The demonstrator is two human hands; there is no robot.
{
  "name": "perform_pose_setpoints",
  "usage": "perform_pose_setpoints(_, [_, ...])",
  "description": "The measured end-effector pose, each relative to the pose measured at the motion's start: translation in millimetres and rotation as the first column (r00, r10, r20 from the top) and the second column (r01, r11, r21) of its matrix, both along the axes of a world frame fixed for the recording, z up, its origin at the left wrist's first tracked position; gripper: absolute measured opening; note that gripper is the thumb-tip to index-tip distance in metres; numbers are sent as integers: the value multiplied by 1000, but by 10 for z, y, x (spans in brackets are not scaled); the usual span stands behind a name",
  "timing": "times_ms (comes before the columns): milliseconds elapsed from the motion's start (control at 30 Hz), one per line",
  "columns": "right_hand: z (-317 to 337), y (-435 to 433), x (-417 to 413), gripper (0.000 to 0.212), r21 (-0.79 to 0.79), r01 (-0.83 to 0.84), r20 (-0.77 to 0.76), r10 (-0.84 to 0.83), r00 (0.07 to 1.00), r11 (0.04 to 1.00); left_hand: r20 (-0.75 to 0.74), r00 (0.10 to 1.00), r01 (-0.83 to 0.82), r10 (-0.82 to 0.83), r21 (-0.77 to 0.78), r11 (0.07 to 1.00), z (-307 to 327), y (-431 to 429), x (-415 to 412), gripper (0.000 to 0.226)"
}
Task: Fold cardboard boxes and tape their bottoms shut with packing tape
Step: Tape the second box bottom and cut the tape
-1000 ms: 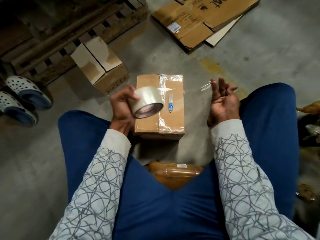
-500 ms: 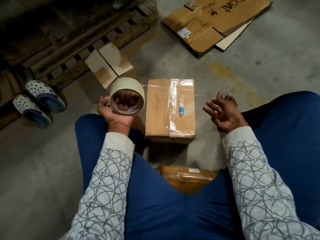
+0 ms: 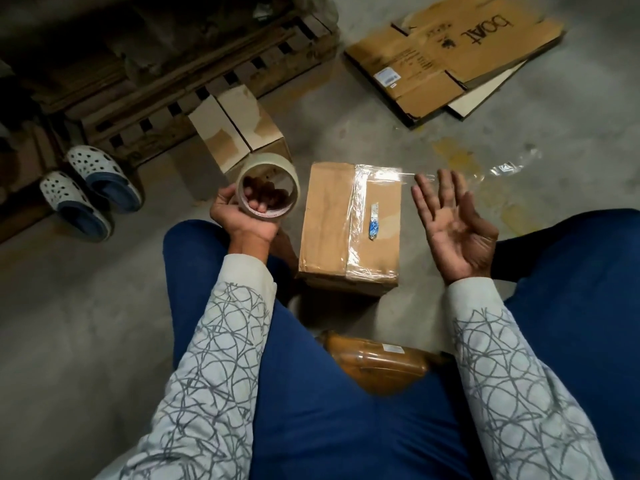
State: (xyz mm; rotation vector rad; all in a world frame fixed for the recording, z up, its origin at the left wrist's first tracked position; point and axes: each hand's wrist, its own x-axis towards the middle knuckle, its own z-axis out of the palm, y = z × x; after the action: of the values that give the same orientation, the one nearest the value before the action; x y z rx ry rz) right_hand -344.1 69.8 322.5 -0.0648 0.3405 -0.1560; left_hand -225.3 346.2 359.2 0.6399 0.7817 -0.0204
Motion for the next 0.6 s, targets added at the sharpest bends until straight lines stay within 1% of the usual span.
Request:
perform_pose_setpoints(67, [59, 14, -30, 86, -86, 100, 25, -98, 995, 991, 14, 1000, 10, -10, -10, 1000, 30, -16, -25, 14])
perform_pose_setpoints(100, [60, -34, -47, 79, -76, 144, 38, -141, 989, 987, 15, 1000, 5, -5, -4, 1000, 20, -7, -23, 15])
perform_pose_setpoints(133, [68, -93, -60, 71, -28, 180, 52, -178, 983, 983, 4, 1000, -8, 7, 20, 1000, 19, 27, -24, 19])
perform_pose_setpoints(200, [44, -255, -71, 59, 130, 247, 102, -260, 960, 960, 24, 999, -36, 36, 20, 999, -9, 133, 7, 30])
perform_pose_setpoints(233, [50, -319, -76, 59, 179, 258, 132, -283, 950, 949, 35, 998, -42, 42, 9, 999, -19, 174, 28, 31])
perform_pose_setpoints(267, [91, -354, -71, 63, 175, 240, 149, -267, 952, 955, 58, 998, -38, 38, 3, 999, -4, 195, 38, 28])
perform_pose_setpoints(300, [142, -365, -61, 66, 100, 203, 167, -218, 961, 974, 98, 995, -7, 9, -20, 1000, 14, 193, 42, 25])
perform_pose_setpoints(333, [236, -330, -44, 66, -62, 160, 139, -150, 979, 985, 134, 990, 39, -33, -40, 998, 46, 175, 27, 29])
perform_pose_setpoints(367, [335, -267, -31, 62, -264, 99, 85, -79, 993, 959, 161, 984, 92, -81, -60, 994, 70, 133, 12, 35])
perform_pose_setpoints(400, [423, -165, -8, 57, -448, 23, 25, -13, 1000, 894, 172, 979, 120, -109, -59, 991, 94, 75, -19, 40])
perform_pose_setpoints(433, [501, -30, 23, 52, -608, -41, -9, 46, 999, 793, 194, 970, 161, -145, -73, 984, 117, 6, -55, 42])
perform_pose_setpoints(467, [578, 150, 77, 48, -757, -97, -37, 106, 994, 646, 193, 963, 204, -188, -65, 977, 136, -77, -105, 43])
perform_pose_setpoints(500, [635, 359, 148, 47, -867, -161, -81, 185, 979, 472, 184, 955, 249, -234, -63, 966, 156, -172, -159, 43])
perform_pose_setpoints(533, [690, 568, 203, 49, -924, -220, -137, 266, 954, 313, 159, 948, 287, -276, -56, 956, 170, -257, -205, 40])
perform_pose_setpoints(567, [709, 753, 249, 52, -940, -273, -197, 328, 924, 204, 144, 940, 322, -310, -67, 944, 199, -331, -252, 39])
perform_pose_setpoints(600, [702, 903, 284, 54, -933, -325, -251, 367, 896, 155, 133, 932, 347, -338, -59, 936, 197, -367, -281, 42])
